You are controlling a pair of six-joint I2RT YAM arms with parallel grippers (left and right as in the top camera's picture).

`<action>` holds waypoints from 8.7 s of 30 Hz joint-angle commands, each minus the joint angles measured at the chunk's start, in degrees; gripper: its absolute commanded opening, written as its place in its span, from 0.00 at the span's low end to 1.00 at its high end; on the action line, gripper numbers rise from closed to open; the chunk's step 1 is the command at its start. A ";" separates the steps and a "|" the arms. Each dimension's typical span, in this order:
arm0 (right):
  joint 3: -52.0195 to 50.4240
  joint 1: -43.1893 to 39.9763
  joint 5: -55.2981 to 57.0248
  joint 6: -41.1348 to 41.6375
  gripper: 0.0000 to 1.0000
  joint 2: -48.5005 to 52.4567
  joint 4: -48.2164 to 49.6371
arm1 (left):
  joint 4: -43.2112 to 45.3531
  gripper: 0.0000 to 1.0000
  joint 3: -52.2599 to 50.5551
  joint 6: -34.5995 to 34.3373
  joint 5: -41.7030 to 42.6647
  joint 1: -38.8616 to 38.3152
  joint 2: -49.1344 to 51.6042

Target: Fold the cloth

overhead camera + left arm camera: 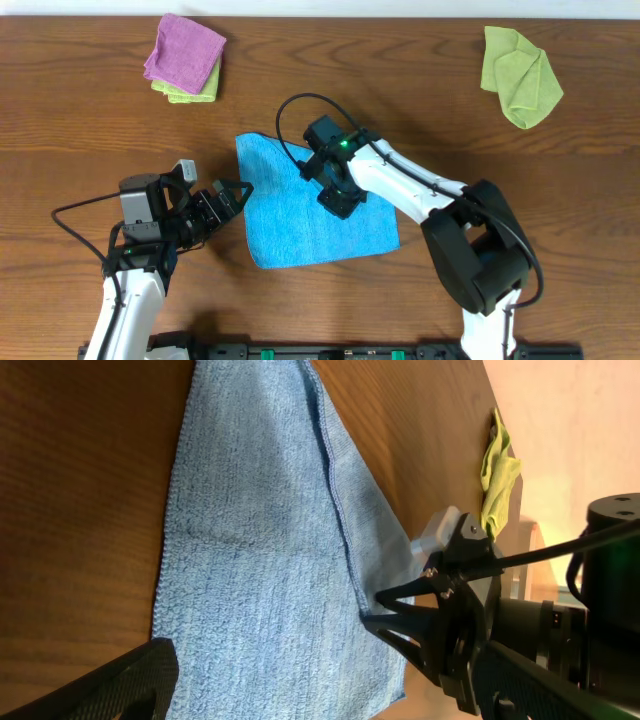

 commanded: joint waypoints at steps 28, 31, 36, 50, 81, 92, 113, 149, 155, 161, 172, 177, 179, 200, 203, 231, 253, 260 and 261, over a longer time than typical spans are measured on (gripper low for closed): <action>-0.15 0.81 13.57 9.18 0.01 -7.87 3.37 | -0.02 0.95 1.46 0.13 0.98 0.24 -0.33; -0.15 0.74 17.25 9.88 0.01 -7.87 5.27 | -0.02 0.95 1.46 0.13 1.01 0.24 -0.33; -0.15 -0.15 23.34 9.84 0.01 -7.87 10.49 | -0.02 0.95 1.46 0.13 1.03 0.24 -0.33; -0.15 -10.01 24.33 4.61 0.13 -6.97 25.59 | -0.46 0.95 1.46 0.15 1.03 0.22 -0.33; -12.50 -25.97 -21.73 15.61 0.99 -30.56 -1.03 | -15.28 0.95 1.46 0.17 2.67 0.17 -0.33; -38.42 -35.34 -32.96 22.12 0.99 -52.35 9.79 | -19.28 0.95 -0.81 -2.45 -2.89 0.04 -0.20; -39.65 -35.95 -36.35 25.29 0.99 -53.35 10.05 | -4.35 0.95 -13.86 -15.47 -2.27 -1.70 -0.17; -39.67 -35.95 -34.05 26.75 0.99 -53.24 9.49 | 21.22 0.06 -17.05 -25.92 -13.75 -18.10 17.46; -39.85 -35.95 -29.27 26.43 0.98 -49.35 10.14 | 24.92 0.06 -16.28 -22.38 -10.47 -18.08 17.33; -40.09 -35.95 -28.59 26.60 0.95 -40.68 13.35 | 24.90 0.06 -14.14 -21.64 -8.57 -18.10 17.18; -40.09 -35.87 -30.36 31.26 0.87 -26.36 16.87 | 24.87 0.06 -14.12 -20.11 -7.41 -18.10 17.18; -40.09 -33.75 -32.11 33.57 0.86 -23.17 21.00 | 24.87 0.06 -14.12 -20.13 -6.43 -18.10 17.18; -40.09 -32.28 -32.26 34.84 0.86 -22.60 22.36 | 24.87 0.06 -14.12 -20.15 -6.45 -18.10 17.18; -40.06 -24.48 -28.55 33.57 0.01 -28.44 21.79 | 24.87 0.06 -14.01 -16.90 -0.09 -17.92 13.40; -40.06 -23.45 -28.30 33.59 0.01 -33.77 18.64 | 23.96 0.06 -14.01 -16.87 2.84 -17.92 10.25; -40.06 -16.92 -13.33 34.67 0.01 -45.00 30.25 | -0.22 0.06 -8.52 -17.94 -18.51 -17.92 -16.63; -39.78 -16.94 -6.69 33.11 0.01 -27.76 54.34 | 27.10 0.06 2.64 -14.32 -24.70 -17.92 19.76; -39.58 -16.96 -5.81 32.48 0.01 -24.76 58.58 | 27.52 0.06 6.82 -14.12 -25.18 -17.92 26.40; -39.58 -16.98 -5.49 32.46 0.01 -24.39 58.97 | 27.52 0.06 7.15 -14.12 -25.57 -17.92 26.86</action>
